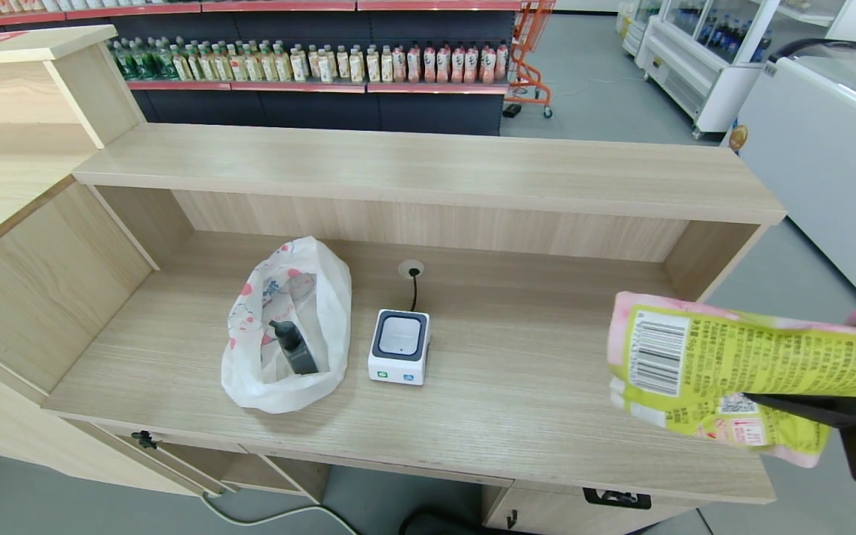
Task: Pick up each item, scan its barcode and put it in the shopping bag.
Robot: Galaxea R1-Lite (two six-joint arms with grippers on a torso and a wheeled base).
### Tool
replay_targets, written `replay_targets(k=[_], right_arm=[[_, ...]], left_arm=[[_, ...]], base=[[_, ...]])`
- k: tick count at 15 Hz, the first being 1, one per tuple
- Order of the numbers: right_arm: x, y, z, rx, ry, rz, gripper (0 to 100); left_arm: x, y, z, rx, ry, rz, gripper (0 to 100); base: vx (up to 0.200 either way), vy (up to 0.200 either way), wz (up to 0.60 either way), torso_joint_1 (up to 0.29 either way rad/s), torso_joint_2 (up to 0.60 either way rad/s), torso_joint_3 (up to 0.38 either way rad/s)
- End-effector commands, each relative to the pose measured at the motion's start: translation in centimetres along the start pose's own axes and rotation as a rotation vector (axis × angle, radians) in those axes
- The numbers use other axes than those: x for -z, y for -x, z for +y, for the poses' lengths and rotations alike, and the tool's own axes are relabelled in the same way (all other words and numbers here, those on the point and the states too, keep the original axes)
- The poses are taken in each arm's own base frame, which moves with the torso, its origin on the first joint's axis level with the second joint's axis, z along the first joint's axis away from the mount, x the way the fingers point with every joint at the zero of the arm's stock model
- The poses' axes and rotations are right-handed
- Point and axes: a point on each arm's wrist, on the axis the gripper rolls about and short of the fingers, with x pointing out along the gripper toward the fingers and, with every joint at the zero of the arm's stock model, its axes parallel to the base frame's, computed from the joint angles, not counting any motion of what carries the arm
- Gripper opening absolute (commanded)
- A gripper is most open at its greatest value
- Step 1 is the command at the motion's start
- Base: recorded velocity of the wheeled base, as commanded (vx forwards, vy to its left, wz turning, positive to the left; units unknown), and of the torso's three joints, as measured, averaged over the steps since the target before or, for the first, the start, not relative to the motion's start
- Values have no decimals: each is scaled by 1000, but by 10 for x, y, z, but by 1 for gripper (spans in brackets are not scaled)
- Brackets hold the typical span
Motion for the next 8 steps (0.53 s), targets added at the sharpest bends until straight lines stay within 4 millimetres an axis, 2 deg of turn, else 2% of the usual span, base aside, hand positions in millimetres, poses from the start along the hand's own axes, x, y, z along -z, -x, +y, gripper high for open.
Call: replay_targets(k=[1,3,4,6,8], right_arm=[[-21,20,16,93,72,52,0],[-21,22,15,105,18,61,0],[-22,22,16,113,-90,64,0],[-32,33,9,200,-416,95,0],[-58,37,-6,349,-829,128,0]], left_arm=[[0,0,0,0,0,-1,100],[0,0,0,-1,0,-1,100],[0,0,0,-1,0,-1,100],[0,0,0,0,0,-1,100],[0,0,0,-1,0,-1,100]], base=[[0,0,0,0,0,0],[0,0,0,0,0,0],[0,0,0,0,0,0],[0,0,0,0,0,0],[0,0,0,0,0,0]])
